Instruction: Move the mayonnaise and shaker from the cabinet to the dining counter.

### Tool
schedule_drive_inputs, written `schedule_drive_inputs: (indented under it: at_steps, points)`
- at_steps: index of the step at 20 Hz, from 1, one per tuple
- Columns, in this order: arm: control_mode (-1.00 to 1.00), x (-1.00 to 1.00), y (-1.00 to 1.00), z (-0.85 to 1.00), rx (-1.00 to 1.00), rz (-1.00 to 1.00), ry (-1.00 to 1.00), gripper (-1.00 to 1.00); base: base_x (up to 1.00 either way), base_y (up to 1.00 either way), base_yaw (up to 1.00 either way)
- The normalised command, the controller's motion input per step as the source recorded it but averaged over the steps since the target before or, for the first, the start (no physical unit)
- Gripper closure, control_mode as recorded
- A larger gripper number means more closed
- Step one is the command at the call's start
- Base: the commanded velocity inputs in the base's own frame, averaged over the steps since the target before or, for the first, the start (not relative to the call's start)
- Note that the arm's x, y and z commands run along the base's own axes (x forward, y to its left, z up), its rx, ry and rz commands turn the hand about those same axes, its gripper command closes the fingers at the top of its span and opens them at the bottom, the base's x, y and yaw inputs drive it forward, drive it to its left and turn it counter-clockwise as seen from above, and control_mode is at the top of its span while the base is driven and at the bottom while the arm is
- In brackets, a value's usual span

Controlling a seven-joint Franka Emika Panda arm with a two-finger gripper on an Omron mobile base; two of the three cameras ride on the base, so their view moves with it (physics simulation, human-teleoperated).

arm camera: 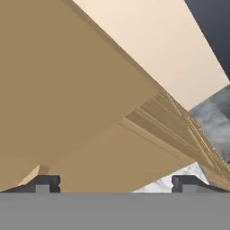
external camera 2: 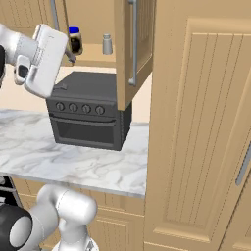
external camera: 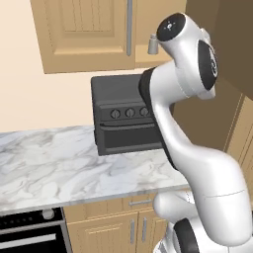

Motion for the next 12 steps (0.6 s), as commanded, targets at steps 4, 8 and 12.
schedule_drive_inputs:
  at_steps: [4, 8, 12]
  points:
    - [-1.0, 0.0, 0.53, 0.0, -0.03, 0.54, 0.27, -1.0, 0.0, 0.0, 0.0]
    - [-1.0, 0.0, 0.42, 0.02, -0.08, 0.59, 0.16, -1.0, 0.0, 0.0, 0.0]
    - [-1.0, 0.09, 0.39, 0.05, -0.2, 0.47, 0.02, -1.0, 0.0, 0.0, 0.0]
